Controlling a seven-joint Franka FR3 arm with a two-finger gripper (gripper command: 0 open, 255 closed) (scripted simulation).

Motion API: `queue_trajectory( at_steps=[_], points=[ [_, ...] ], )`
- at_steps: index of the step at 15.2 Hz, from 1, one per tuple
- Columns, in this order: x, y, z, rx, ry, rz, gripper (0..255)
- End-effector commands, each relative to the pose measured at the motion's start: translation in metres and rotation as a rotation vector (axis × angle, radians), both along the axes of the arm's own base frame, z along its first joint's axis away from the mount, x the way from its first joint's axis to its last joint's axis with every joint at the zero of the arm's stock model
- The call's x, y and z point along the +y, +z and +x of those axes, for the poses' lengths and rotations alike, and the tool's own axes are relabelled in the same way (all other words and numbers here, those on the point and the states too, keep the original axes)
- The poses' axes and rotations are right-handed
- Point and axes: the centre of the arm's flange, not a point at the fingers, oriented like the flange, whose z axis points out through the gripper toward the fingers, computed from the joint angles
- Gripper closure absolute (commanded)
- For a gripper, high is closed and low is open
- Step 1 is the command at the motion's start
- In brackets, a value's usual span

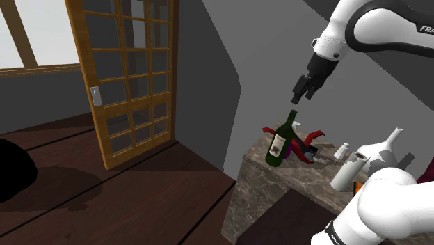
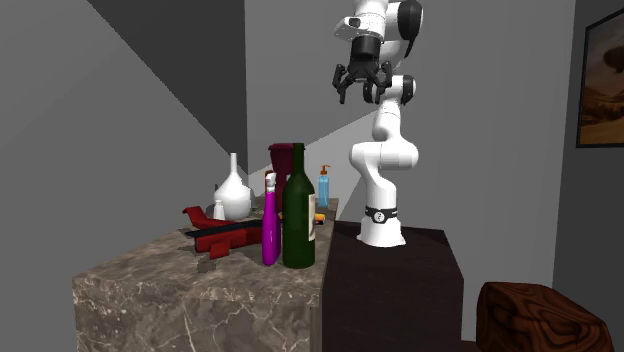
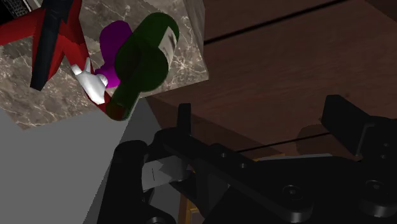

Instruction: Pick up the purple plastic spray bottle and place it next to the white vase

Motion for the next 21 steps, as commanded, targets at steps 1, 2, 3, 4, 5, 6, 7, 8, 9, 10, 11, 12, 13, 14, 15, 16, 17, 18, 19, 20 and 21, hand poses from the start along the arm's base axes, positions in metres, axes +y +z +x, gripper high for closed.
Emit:
queue_trajectory(
  at_steps=[1, 2, 3, 4, 5, 6, 7, 8, 9, 10, 11, 12, 13, 14, 15, 16, 17, 18, 19, 20, 21],
  points=[
    [0.000, 0.000, 0.000, 0.000, 0.000, 0.000, 0],
    [-0.010, -0.010, -0.003, -0.008, 0.011, 0.004, 0],
    [-0.019, -0.020, -0.006, -0.015, 0.023, 0.007, 0],
    [-0.029, -0.030, -0.009, -0.023, 0.034, 0.011, 0],
    [-0.038, -0.040, -0.011, -0.030, 0.046, 0.015, 0],
    [-0.048, -0.050, -0.013, -0.038, 0.057, 0.018, 0],
    [-0.057, -0.060, -0.015, -0.046, 0.069, 0.022, 0],
    [-0.067, -0.070, -0.017, -0.053, 0.080, 0.026, 0],
    [-0.077, -0.080, -0.019, -0.061, 0.092, 0.029, 0],
    [-0.086, -0.091, -0.021, -0.069, 0.103, 0.033, 0],
    [-0.096, -0.101, -0.022, -0.076, 0.115, 0.037, 0],
    [-0.105, -0.111, -0.023, -0.084, 0.126, 0.040, 0],
    [-0.114, -0.122, -0.024, -0.091, 0.138, 0.044, 0],
    [-0.124, -0.132, -0.025, -0.099, 0.149, 0.048, 0],
    [-0.133, -0.143, -0.026, -0.107, 0.160, 0.051, 0],
    [-0.143, -0.153, -0.026, -0.114, 0.172, 0.055, 0],
    [-0.152, -0.164, -0.026, -0.122, 0.183, 0.059, 0],
    [-0.161, -0.174, -0.026, -0.130, 0.195, 0.062, 0],
    [-0.170, -0.185, -0.026, -0.137, 0.206, 0.066, 0],
    [-0.180, -0.196, -0.026, -0.145, 0.218, 0.070, 0],
    [-0.189, -0.206, -0.025, -0.152, 0.229, 0.073, 0]
  ],
)
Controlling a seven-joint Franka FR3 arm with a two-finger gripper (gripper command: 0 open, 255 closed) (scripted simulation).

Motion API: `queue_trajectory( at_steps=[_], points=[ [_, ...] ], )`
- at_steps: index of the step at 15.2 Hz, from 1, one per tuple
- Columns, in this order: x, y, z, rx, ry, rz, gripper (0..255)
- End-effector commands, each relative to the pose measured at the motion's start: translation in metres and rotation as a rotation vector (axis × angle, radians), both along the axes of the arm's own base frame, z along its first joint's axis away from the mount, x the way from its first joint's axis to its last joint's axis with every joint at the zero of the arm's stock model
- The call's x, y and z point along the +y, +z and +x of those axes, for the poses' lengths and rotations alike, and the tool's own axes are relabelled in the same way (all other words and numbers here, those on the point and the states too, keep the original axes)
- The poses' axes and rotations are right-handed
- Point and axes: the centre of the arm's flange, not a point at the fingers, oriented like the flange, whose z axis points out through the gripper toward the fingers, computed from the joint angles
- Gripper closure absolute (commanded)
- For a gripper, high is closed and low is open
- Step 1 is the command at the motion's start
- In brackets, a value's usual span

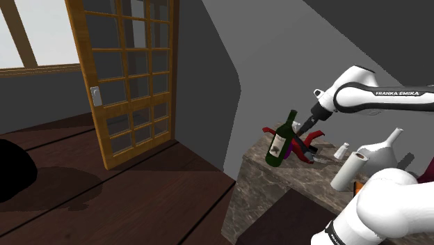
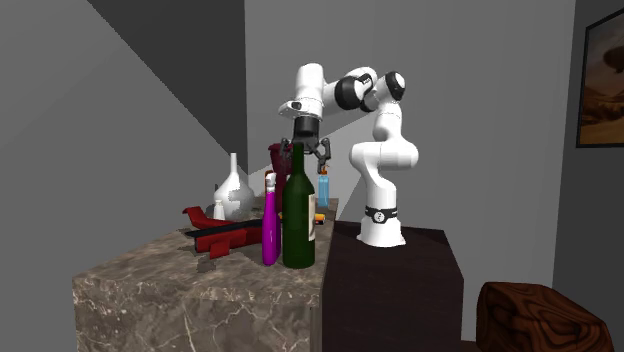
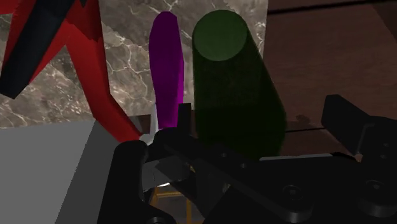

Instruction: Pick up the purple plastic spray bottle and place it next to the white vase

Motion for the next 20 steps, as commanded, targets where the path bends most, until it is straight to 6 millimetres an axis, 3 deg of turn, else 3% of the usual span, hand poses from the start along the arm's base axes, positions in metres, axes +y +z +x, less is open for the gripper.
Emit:
queue_trajectory(
  at_steps=[1, 9, 16, 20],
  points=[
    [-0.020, -0.023, 0.000, -0.018, 0.024, 0.005, 0],
    [-0.088, -0.107, 0.011, -0.077, 0.113, 0.034, 0],
    [-0.084, -0.141, 0.024, -0.077, 0.113, 0.034, 0],
    [-0.084, -0.144, 0.025, -0.077, 0.113, 0.034, 0]
  ],
)
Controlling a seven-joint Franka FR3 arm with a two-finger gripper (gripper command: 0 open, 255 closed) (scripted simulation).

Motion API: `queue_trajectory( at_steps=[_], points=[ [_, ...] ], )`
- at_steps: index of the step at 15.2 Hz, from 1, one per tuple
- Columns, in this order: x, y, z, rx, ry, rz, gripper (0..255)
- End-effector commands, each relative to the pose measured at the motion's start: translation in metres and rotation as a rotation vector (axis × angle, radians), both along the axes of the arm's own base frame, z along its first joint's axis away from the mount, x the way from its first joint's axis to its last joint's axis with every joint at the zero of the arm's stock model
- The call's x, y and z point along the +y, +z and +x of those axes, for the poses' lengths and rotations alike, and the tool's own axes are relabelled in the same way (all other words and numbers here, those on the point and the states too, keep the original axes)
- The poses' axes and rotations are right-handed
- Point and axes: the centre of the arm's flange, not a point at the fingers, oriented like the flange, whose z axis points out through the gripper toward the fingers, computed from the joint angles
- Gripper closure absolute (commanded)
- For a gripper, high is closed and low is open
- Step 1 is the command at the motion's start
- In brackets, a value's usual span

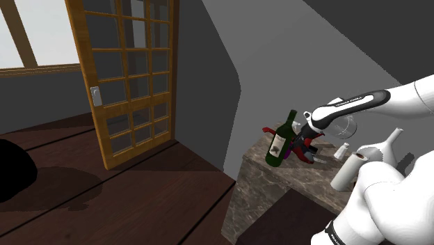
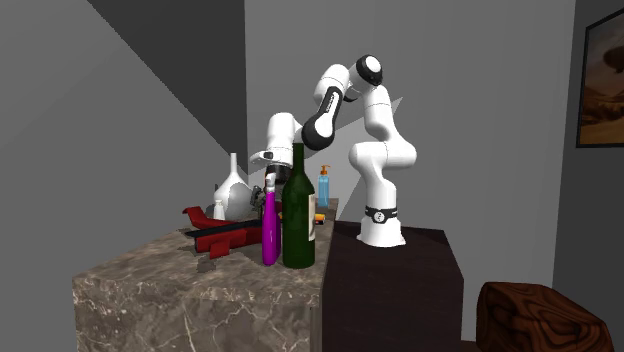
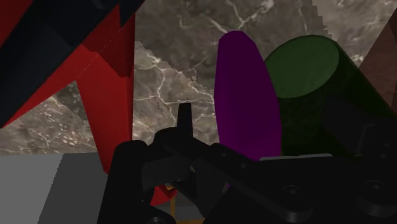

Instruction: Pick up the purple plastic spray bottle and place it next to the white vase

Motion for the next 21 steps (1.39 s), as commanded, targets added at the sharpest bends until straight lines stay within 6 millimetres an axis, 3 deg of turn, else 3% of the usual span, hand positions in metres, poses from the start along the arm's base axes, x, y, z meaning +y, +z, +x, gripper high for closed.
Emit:
queue_trajectory(
  at_steps=[1, 4, 5, 14, 21],
  points=[
    [0.000, 0.000, 0.000, 0.000, 0.000, 0.000, 0],
    [0.000, 0.000, 0.000, 0.000, 0.000, 0.000, 0],
    [0.000, 0.000, 0.000, 0.000, 0.000, 0.000, 255],
    [0.000, 0.000, 0.000, 0.000, 0.000, 0.000, 255],
    [0.000, 0.037, 0.000, 0.000, 0.000, 0.000, 255]
  ],
)
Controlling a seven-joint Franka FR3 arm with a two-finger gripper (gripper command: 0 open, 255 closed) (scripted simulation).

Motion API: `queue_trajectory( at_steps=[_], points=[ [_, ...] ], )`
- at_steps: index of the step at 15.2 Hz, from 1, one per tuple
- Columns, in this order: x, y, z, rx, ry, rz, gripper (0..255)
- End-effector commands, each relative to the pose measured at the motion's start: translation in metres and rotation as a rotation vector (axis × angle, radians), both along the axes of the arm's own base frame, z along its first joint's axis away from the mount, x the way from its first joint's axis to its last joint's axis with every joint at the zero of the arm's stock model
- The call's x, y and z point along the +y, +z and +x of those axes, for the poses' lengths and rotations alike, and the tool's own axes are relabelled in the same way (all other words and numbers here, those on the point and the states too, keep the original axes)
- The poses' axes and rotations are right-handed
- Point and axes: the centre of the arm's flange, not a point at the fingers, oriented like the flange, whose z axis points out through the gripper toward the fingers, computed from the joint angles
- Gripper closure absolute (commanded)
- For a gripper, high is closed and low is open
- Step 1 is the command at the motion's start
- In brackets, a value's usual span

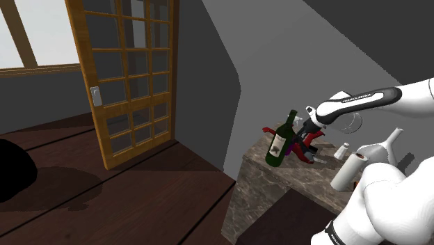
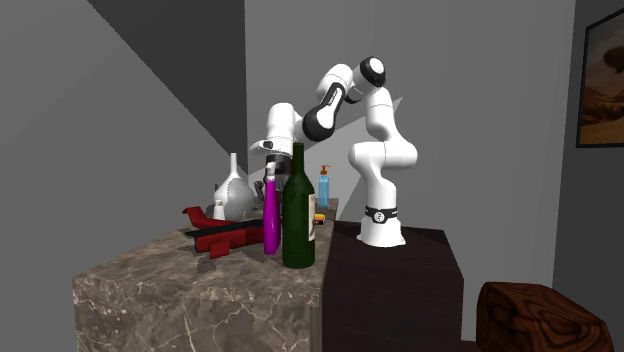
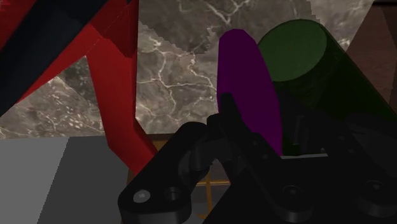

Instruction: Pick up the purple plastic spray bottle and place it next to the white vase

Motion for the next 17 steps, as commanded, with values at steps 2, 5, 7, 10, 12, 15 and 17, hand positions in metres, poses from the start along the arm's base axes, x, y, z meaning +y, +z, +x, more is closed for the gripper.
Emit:
queue_trajectory(
  at_steps=[2, 5, 7, 10, 12, 15, 17],
  points=[
    [0.000, 0.017, 0.000, 0.000, 0.000, -0.001, 255],
    [0.000, 0.032, 0.000, 0.000, 0.000, -0.001, 255],
    [0.000, 0.043, 0.000, 0.000, 0.000, -0.001, 255],
    [0.000, 0.059, 0.000, 0.000, 0.000, -0.001, 255],
    [0.000, 0.069, 0.000, 0.000, 0.000, -0.001, 255],
    [0.000, 0.085, 0.000, 0.000, 0.000, -0.001, 255],
    [0.000, 0.096, 0.000, 0.000, 0.000, -0.001, 255]
  ],
)
